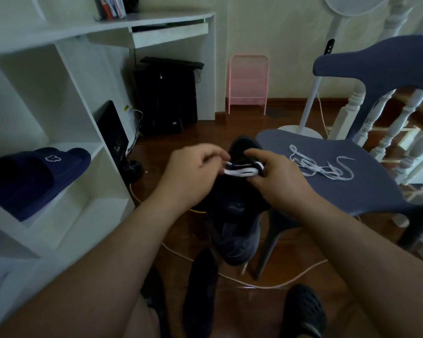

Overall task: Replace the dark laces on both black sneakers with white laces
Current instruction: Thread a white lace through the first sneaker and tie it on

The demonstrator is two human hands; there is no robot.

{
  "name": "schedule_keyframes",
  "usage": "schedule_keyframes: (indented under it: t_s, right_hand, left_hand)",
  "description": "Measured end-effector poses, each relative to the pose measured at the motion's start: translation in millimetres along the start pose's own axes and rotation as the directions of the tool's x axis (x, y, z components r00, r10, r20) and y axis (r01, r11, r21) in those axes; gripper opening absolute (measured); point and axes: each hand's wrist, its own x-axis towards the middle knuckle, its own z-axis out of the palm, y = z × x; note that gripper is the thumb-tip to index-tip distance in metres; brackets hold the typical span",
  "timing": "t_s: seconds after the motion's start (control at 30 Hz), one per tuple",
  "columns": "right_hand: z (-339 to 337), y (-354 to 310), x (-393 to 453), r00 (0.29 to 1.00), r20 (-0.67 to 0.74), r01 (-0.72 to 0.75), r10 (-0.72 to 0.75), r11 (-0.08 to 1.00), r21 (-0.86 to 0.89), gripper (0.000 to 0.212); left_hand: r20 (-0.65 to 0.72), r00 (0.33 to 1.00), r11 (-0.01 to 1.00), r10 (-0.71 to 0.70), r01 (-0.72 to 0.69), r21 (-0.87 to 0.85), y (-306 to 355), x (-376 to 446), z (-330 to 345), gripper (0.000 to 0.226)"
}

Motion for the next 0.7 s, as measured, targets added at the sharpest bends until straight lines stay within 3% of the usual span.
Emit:
schedule_keyframes:
  t_s: [0.07,0.13,0.27,0.37,0.5,0.7]
  right_hand:
    - [-4,-4,-1,0.998,0.060,-0.002,0.000,1.000,0.029,0.068]
    - [-6,-7,-2,0.993,0.115,0.028,-0.037,0.997,0.076,0.071]
    - [0,-15,-9,0.976,0.154,0.155,-0.157,0.988,0.025,0.046]
    - [6,-16,-9,0.983,0.134,0.131,-0.126,0.991,-0.029,0.021]
    - [7,-14,-5,0.992,0.110,0.077,-0.067,0.993,-0.088,0.011]
    - [9,-8,-2,0.995,0.088,0.051,-0.042,0.993,-0.110,0.009]
  left_hand:
    - [0.158,0.986,0.991,-0.054,0.033,0.129,-4,1,5,0.024]
    - [0.244,0.969,0.983,-0.042,-0.004,0.185,-2,-1,8,0.017]
    - [0.339,0.941,0.979,0.013,-0.081,0.187,2,-2,15,0.024]
    - [0.427,0.903,0.974,-0.038,-0.062,0.218,2,-1,14,0.035]
    - [0.447,0.886,0.992,-0.121,0.093,0.085,4,-4,15,0.049]
    - [0.530,0.833,0.976,-0.161,0.214,-0.040,5,-5,5,0.040]
